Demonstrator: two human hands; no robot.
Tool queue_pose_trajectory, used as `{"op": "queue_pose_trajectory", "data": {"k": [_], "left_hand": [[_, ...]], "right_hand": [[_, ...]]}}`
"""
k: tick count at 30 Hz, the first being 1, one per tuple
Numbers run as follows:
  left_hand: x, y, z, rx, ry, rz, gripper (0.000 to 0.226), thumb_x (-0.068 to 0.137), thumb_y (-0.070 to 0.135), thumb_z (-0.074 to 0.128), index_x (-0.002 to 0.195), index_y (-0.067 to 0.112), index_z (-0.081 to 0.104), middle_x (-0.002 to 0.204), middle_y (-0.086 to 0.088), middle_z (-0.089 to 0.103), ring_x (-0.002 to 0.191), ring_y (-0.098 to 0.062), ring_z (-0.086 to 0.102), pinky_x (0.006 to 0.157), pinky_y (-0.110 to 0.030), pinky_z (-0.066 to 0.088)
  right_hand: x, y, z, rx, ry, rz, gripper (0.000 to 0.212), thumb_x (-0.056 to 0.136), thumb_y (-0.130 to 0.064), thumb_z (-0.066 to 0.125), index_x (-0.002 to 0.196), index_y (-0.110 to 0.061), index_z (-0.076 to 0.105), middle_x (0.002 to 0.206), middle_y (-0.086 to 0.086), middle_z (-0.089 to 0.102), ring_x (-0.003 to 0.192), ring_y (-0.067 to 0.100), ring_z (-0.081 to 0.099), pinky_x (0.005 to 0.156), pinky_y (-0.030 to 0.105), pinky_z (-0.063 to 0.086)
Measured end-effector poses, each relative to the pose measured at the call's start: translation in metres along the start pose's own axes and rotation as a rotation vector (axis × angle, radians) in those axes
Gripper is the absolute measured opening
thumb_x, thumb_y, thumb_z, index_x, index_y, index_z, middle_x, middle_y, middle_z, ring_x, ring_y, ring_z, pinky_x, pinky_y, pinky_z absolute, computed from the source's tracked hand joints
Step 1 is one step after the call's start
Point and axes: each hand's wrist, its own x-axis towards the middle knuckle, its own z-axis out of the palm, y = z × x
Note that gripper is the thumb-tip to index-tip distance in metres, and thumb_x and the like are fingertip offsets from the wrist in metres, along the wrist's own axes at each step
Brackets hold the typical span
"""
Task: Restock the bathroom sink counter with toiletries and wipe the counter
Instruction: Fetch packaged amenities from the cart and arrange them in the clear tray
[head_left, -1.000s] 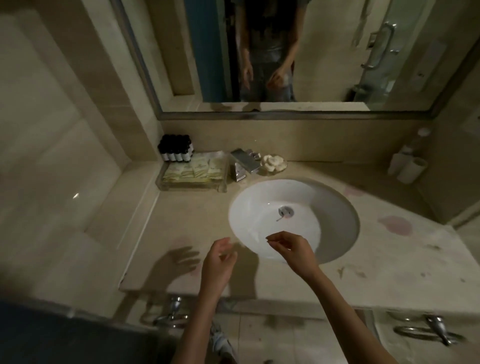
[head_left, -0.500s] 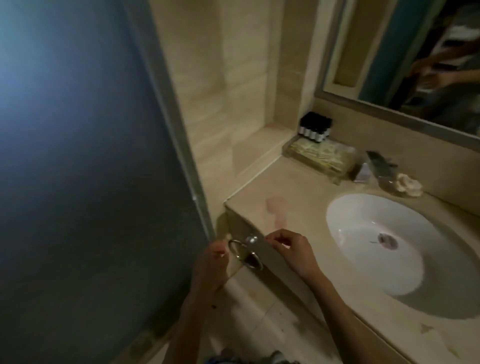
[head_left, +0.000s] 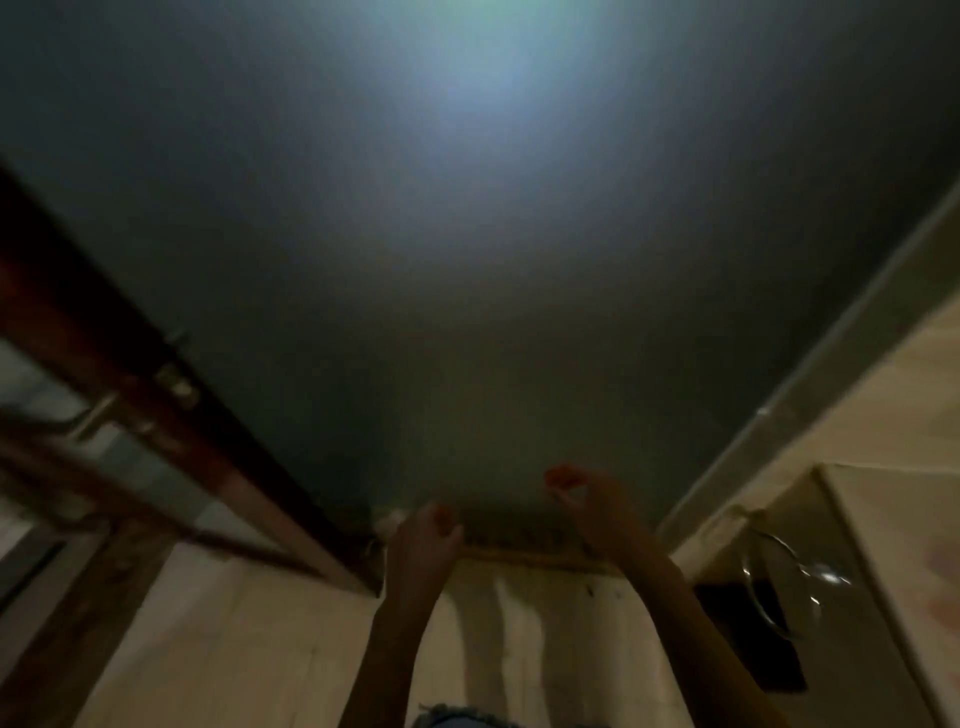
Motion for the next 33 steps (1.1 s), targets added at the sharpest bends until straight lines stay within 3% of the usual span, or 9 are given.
{"op": "queue_pose_trajectory", "data": {"k": [2,6,10,15,19,21,24,30,33], "left_hand": [[-0.008,-0.032,-0.030,-0.016,0.090,-0.066,0.017,0.086,0.024,0.065,0.102,0.021,0.069,0.098,-0.002,0.072,0.094,-0.020,0.067,0.083,-0.034,0.053],[-0.027,-0.082,-0.088,-0.001,0.261,-0.179,0.017,0.088,0.023,0.062,0.103,0.022,0.070,0.099,0.004,0.070,0.096,-0.016,0.065,0.076,-0.021,0.043],[-0.058,-0.141,-0.133,-0.033,0.435,-0.330,0.019,0.087,0.026,0.062,0.103,0.022,0.071,0.103,0.004,0.071,0.094,-0.016,0.067,0.084,-0.025,0.048],[-0.119,-0.203,-0.178,-0.102,0.577,-0.525,0.025,0.087,0.026,0.062,0.111,0.029,0.067,0.105,0.012,0.070,0.092,-0.007,0.065,0.078,-0.018,0.042],[-0.160,-0.236,-0.200,-0.159,0.699,-0.663,0.025,0.089,0.025,0.063,0.113,0.027,0.066,0.105,0.011,0.069,0.092,-0.007,0.064,0.077,-0.018,0.044],[-0.172,-0.251,-0.212,-0.172,0.756,-0.713,0.025,0.089,0.025,0.063,0.114,0.026,0.065,0.106,0.010,0.069,0.092,-0.007,0.064,0.078,-0.020,0.048],[-0.179,-0.273,-0.239,-0.153,0.812,-0.766,0.027,0.090,0.026,0.063,0.117,0.026,0.064,0.108,0.010,0.068,0.092,-0.007,0.063,0.079,-0.021,0.049],[-0.150,-0.328,-0.325,-0.083,0.871,-0.763,0.024,0.090,0.026,0.062,0.114,0.025,0.066,0.107,0.010,0.068,0.094,-0.007,0.063,0.073,-0.015,0.041],[-0.127,-0.354,-0.392,-0.003,0.890,-0.701,0.017,0.090,0.025,0.059,0.101,0.018,0.071,0.096,0.003,0.071,0.089,-0.015,0.066,0.066,-0.020,0.042]], "right_hand": [[0.012,-0.033,0.035,-0.039,-0.036,-0.086,0.008,0.084,-0.019,0.071,0.091,-0.022,0.073,0.092,0.002,0.074,0.087,0.017,0.069,0.083,0.034,0.053],[0.023,-0.103,0.104,-0.074,-0.176,-0.237,0.009,0.086,-0.023,0.069,0.091,-0.020,0.076,0.097,0.002,0.073,0.089,0.019,0.067,0.084,0.037,0.052],[0.031,-0.155,0.181,-0.062,-0.359,-0.398,0.021,0.078,-0.049,0.063,0.088,-0.034,0.074,0.092,-0.003,0.073,0.085,0.016,0.068,0.082,0.042,0.054],[0.013,-0.231,0.261,-0.127,-0.606,-0.567,0.013,0.087,-0.034,0.066,0.100,-0.032,0.071,0.100,-0.009,0.069,0.092,0.009,0.064,0.085,0.027,0.050],[-0.016,-0.288,0.309,-0.066,-0.802,-0.671,0.014,0.088,-0.016,0.066,0.101,-0.016,0.071,0.095,-0.007,0.068,0.086,0.003,0.060,0.073,0.001,0.040],[-0.025,-0.312,0.333,-0.030,-0.845,-0.721,0.011,0.086,-0.015,0.068,0.096,-0.020,0.071,0.092,-0.012,0.068,0.088,0.005,0.063,0.076,0.006,0.044],[-0.028,-0.344,0.368,-0.013,-0.871,-0.779,0.012,0.085,-0.020,0.069,0.092,-0.030,0.071,0.090,-0.023,0.066,0.087,0.000,0.063,0.083,0.025,0.052],[-0.007,-0.431,0.447,0.054,-0.890,-0.834,0.010,0.084,-0.026,0.070,0.093,-0.031,0.072,0.091,-0.016,0.070,0.088,0.002,0.064,0.082,0.028,0.052],[0.011,-0.498,0.489,0.122,-0.866,-0.876,0.012,0.085,-0.023,0.070,0.096,-0.025,0.072,0.093,-0.012,0.071,0.089,0.004,0.065,0.083,0.027,0.053]]}}
